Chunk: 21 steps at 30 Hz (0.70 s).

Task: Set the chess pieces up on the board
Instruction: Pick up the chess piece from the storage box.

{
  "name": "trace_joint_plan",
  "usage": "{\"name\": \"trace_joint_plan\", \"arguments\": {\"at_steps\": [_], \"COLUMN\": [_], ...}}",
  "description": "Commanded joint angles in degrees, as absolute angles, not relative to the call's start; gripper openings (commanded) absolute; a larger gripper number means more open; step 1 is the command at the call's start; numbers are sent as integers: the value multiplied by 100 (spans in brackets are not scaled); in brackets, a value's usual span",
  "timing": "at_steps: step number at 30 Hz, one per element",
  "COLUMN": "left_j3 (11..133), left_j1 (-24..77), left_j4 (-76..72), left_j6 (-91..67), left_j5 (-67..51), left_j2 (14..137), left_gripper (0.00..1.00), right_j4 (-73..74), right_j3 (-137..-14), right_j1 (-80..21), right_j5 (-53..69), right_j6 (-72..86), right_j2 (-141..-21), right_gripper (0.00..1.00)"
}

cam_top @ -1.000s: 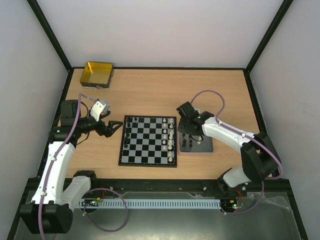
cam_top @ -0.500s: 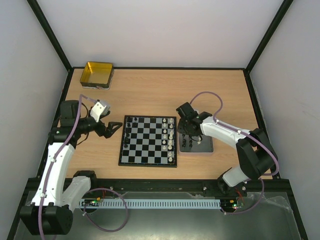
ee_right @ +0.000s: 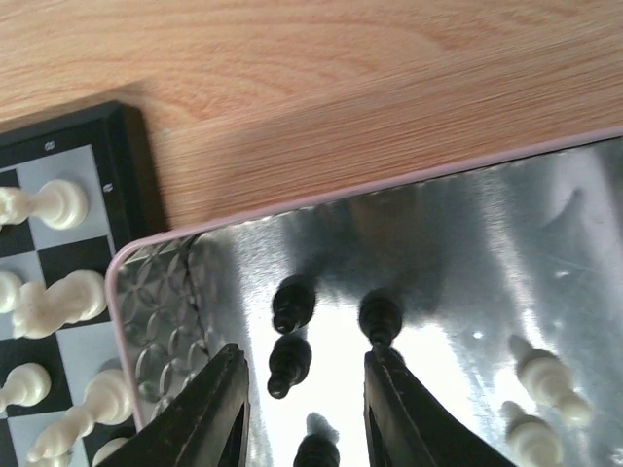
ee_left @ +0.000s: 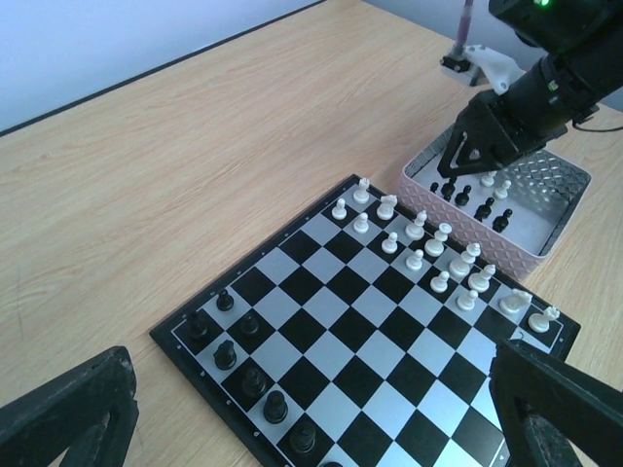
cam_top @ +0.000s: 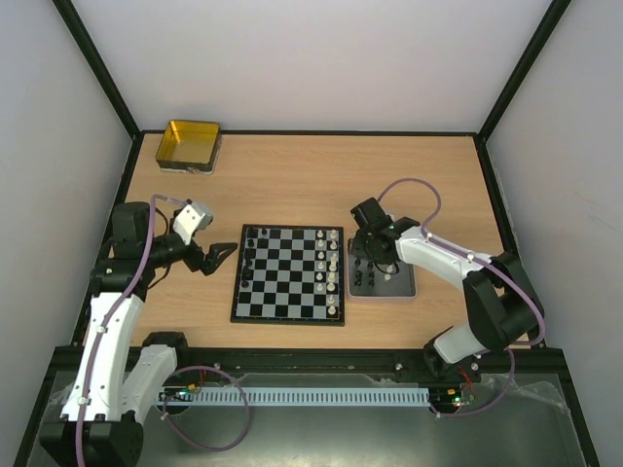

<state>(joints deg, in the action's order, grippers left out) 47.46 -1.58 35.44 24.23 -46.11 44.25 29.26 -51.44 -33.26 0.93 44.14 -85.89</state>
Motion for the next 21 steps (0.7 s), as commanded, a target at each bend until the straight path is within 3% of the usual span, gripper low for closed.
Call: {"name": "trace_joint_plan", "arguments": {"at_steps": [1, 21], "left_j3": [4525, 4523], "left_j1": [-193, -202], "left_j4": [3427, 3480], "left_j6": [2434, 2461], "left_j5": [-4745, -4828], "left_j2": [4395, 4389], "left_gripper": [98, 98], "right_j4": [2994, 2783], "right_j3": [-4992, -4935], "right_j1": [-3106, -2927], "right_j5": [-1, 192], "right_j6": [4360, 4244], "right_j2": [-8306, -8707], "right_gripper": [31, 20]}}
